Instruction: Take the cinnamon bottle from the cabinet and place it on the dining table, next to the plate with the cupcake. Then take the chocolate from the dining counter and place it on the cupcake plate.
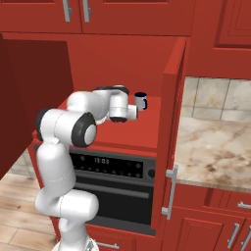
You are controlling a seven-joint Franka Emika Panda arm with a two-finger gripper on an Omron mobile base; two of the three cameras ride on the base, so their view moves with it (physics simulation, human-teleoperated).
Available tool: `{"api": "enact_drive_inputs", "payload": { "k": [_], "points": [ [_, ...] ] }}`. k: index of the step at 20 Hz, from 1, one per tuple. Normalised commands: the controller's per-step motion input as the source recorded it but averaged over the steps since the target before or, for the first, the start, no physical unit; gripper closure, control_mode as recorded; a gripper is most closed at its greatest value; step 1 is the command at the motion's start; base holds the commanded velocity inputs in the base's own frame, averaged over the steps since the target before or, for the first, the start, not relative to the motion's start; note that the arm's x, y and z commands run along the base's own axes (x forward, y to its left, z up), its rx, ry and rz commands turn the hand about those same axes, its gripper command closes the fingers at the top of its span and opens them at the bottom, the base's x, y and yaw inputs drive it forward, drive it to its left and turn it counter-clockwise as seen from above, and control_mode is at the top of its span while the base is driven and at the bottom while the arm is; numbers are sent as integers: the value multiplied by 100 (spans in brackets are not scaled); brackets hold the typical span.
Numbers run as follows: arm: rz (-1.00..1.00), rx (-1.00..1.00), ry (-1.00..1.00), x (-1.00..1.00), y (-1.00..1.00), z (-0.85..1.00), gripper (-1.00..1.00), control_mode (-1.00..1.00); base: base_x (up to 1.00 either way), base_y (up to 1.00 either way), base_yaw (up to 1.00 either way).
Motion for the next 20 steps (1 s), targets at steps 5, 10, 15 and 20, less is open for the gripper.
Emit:
{"api": "enact_drive_inputs", "payload": {
  "k": [5,10,15,20],
  "points": [
    [0,0,1,42,4,-12,-100,-100,0,0,0],
    [0,0,0,16,9,0,-100,-100,0,0,0],
    [2,0,0,-7,14,0,-100,-100,0,0,0],
    [0,0,0,-10,16,0,-100,-100,0,0,0]
  ]
}}
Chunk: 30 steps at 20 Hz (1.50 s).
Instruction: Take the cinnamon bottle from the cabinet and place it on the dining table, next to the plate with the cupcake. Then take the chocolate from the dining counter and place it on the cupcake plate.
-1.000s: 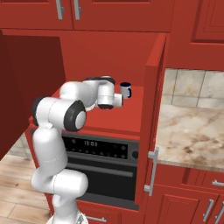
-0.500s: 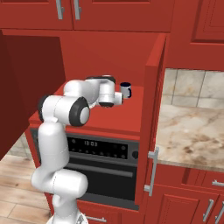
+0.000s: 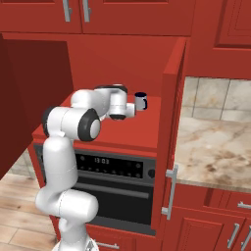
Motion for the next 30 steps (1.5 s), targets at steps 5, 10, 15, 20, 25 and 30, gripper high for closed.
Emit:
{"api": "enact_drive_inputs", "payload": {
  "k": [5,10,15,20,25,30],
  "points": [
    [0,0,0,-7,4,0,-100,-100,0,0,0],
    [0,0,0,-6,2,0,-100,-100,0,0,0],
    [0,0,0,0,7,0,-100,-100,0,0,0],
    [0,0,1,4,13,-1,-100,-100,0,0,0],
    [0,0,6,5,16,-2,-100,-100,0,0,0],
    [0,0,3,0,26,-8,-100,-100,0,0,0]
  ]
}}
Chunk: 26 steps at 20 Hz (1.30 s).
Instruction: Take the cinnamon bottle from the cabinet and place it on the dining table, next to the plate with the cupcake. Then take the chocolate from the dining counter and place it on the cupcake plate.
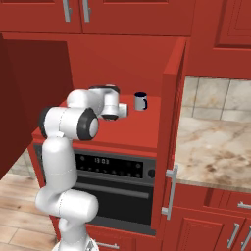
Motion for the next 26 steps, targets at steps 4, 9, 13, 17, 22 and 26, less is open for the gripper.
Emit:
{"api": "enact_drive_inputs", "payload": {
  "k": [4,9,13,17,22,26],
  "points": [
    [0,0,0,-3,22,-5,-100,-100,0,0,0],
    [0,0,0,-11,1,0,100,-100,0,0,0],
    [0,0,-1,-15,-8,4,100,-100,0,0,0],
    [4,0,0,-38,-3,13,100,-100,0,0,0],
    [1,0,-3,-53,1,20,100,-100,0,0,0],
    [-12,1,0,-43,0,30,100,-100,0,0,0]
  ]
}}
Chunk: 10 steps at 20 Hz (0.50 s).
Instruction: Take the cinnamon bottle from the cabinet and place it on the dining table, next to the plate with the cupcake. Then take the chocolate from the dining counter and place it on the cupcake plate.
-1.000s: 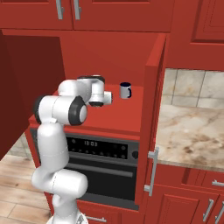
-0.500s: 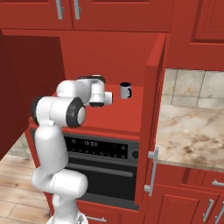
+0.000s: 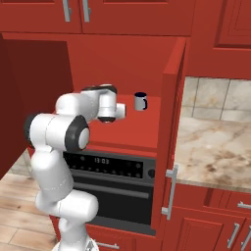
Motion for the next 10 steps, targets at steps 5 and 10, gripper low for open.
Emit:
{"api": "enact_drive_inputs", "payload": {
  "k": [5,10],
  "points": [
    [-22,2,2,-44,-2,34,100,-100,0,0,0],
    [-6,1,2,-54,-5,34,100,-100,0,0,0]
  ]
}}
